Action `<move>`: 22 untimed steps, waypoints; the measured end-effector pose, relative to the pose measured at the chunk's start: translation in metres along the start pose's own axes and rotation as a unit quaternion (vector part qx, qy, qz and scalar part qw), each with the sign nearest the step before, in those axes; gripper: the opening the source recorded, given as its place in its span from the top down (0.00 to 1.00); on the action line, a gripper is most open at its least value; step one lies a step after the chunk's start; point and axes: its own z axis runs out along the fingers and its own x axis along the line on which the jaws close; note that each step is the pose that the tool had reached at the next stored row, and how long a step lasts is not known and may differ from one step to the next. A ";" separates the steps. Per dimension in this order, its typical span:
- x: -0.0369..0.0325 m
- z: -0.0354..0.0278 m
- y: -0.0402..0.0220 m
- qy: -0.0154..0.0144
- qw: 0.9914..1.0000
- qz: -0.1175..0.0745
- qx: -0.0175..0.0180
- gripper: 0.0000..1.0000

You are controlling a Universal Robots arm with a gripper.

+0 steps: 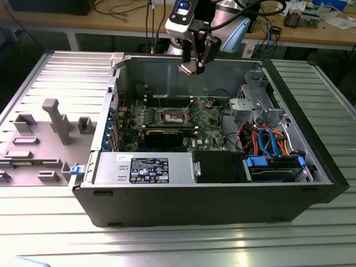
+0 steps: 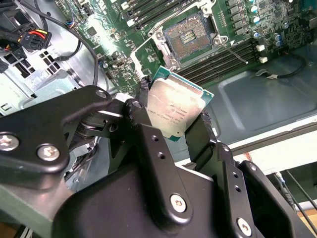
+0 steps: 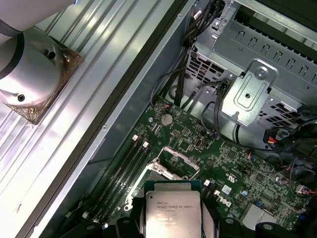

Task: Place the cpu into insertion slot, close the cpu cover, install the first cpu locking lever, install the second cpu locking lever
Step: 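Place the cpu into insertion slot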

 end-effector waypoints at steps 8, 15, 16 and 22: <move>0.0000 0.0000 0.0000 0.000 1.000 0.000 0.000 0.45; 0.0008 0.0003 -0.0013 -0.001 1.000 0.013 0.000 0.45; 0.0010 0.0003 -0.0016 -0.001 1.000 0.015 0.000 0.45; 0.0015 0.0005 -0.0024 -0.002 1.000 0.025 -0.001 0.45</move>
